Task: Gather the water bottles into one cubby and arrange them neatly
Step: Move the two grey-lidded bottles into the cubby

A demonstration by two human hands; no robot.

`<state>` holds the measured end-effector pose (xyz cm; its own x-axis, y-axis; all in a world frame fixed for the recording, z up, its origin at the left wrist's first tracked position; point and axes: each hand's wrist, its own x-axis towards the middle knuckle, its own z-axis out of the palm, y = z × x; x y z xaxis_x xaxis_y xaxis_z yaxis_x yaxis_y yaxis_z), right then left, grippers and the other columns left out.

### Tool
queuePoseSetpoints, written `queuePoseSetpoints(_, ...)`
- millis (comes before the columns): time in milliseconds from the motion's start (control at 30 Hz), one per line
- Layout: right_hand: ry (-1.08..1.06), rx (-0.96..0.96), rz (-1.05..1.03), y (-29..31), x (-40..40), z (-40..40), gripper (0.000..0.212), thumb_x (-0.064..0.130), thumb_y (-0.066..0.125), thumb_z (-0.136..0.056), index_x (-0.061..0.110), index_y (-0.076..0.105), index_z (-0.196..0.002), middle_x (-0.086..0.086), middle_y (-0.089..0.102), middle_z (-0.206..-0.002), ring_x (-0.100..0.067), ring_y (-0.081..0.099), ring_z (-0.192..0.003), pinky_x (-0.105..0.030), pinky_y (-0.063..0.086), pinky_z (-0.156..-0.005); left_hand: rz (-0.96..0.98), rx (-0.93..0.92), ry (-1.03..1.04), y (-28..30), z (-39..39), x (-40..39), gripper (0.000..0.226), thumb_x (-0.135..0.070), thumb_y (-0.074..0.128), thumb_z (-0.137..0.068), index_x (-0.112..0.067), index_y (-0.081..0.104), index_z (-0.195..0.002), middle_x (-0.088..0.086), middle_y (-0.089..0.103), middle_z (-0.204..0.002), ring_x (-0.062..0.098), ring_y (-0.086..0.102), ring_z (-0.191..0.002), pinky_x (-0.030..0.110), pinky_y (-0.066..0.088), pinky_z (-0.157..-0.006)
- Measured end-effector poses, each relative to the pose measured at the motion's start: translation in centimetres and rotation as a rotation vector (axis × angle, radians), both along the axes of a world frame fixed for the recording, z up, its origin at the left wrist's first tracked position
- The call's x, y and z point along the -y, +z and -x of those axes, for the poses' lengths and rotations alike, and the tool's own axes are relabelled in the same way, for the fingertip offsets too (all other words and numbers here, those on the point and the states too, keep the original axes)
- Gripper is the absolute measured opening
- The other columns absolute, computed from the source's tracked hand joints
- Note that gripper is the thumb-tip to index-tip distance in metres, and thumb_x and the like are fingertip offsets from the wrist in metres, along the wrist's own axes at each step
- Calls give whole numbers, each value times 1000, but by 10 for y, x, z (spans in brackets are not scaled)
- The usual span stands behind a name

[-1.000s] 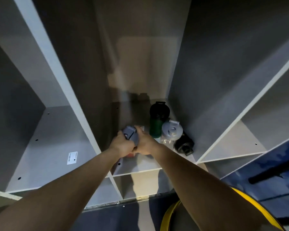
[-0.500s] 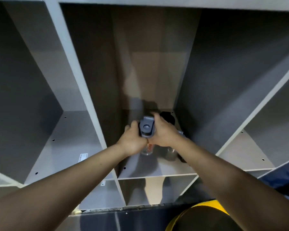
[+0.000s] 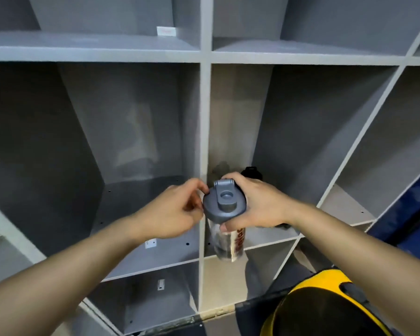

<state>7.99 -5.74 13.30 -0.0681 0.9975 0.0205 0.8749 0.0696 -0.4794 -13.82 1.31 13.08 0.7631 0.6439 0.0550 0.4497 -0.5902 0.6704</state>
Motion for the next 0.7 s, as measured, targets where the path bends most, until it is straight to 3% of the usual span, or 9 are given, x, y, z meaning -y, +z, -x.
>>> queuePoseSetpoints(100,11,-33,-1,2,0,60,87,65,82,-49,44,39,-121,19,61,-110,-6,62,-99,-36,54,-86,-27,48,50,-1,54,-11,31,-7,57,-83,-27,54,-106,0,69,-76,20,68,-74,40,56,-71)
queuePoseSetpoints(267,18,-135,39,-10,-30,148,91,53,88,-54,36,37,-128,18,61,-111,-4,62,-100,-28,52,-87,62,80,211,-13,131,-39,30,-3,54,-84,-24,60,-104,-4,65,-66,8,60,-59,31,54,-63)
queuePoseSetpoints(400,-7,-167,68,-38,-79,197,97,39,92,-55,30,36,-134,12,61,-112,-8,62,-98,-21,48,-79,111,80,338,-36,176,-69,31,-8,54,-84,-25,60,-110,2,71,-76,18,69,-71,40,59,-73)
queuePoseSetpoints(467,-19,-157,77,-55,-109,216,99,39,92,-52,28,38,-134,8,63,-112,-13,62,-99,-25,49,-80,203,90,416,-52,193,-84,32,-9,54,-87,-22,59,-116,5,71,-88,16,69,-78,38,59,-78)
queuePoseSetpoints(600,-25,-120,129,-94,-168,246,97,39,90,-50,23,40,-132,1,63,-116,-22,62,-103,-32,52,-84,382,147,555,-94,216,-113,39,-11,53,-87,-20,56,-124,9,68,-109,25,66,-100,46,54,-95)
queuePoseSetpoints(700,-50,-131,147,-127,-206,263,101,38,92,-45,22,41,-131,-1,60,-120,-24,61,-106,-34,52,-87,560,205,706,-120,223,-129,37,-10,48,-92,-14,49,-129,15,64,-113,34,63,-105,43,50,-93)
